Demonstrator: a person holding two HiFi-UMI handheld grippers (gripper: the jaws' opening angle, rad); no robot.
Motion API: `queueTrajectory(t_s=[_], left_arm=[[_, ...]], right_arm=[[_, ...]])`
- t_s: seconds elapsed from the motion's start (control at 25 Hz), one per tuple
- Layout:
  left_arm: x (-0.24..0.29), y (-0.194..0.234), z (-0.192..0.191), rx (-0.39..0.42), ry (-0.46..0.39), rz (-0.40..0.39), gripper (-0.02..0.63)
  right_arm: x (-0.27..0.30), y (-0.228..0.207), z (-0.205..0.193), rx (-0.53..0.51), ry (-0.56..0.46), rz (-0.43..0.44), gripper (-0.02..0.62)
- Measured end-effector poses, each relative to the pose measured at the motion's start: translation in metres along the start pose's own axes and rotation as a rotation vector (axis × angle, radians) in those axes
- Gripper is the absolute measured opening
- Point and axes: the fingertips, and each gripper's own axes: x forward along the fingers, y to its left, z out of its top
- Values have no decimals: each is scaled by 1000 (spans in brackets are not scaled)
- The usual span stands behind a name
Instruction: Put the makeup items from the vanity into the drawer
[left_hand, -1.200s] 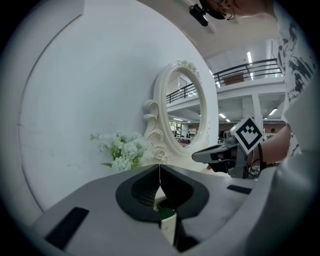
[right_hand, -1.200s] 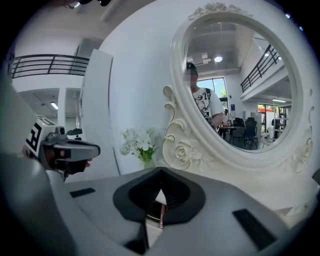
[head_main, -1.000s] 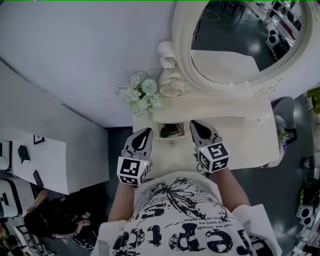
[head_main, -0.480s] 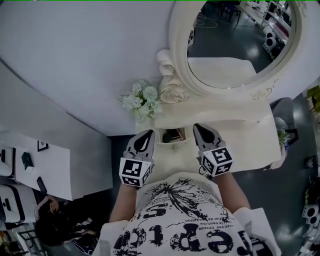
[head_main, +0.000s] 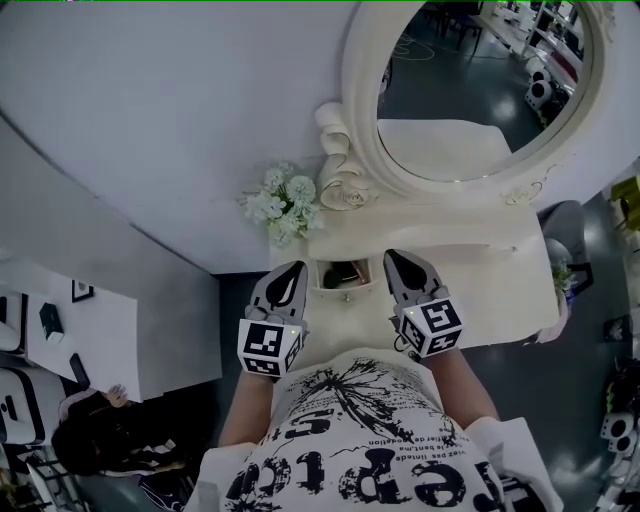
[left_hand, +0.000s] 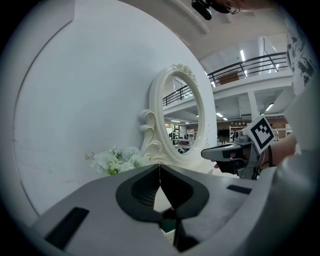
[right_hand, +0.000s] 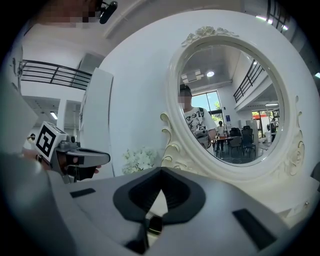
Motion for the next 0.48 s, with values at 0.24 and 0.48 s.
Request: queueTrajectory(t_s=[0.24,0.48], left_arm=[[0,3,6,12,-17,5,20],[-1,-1,9,1,-17,-2,20]], right_arm=[[-4,2,5,-36,-20,-3,17],[-11,-1,6,-38,-14,-11,17]])
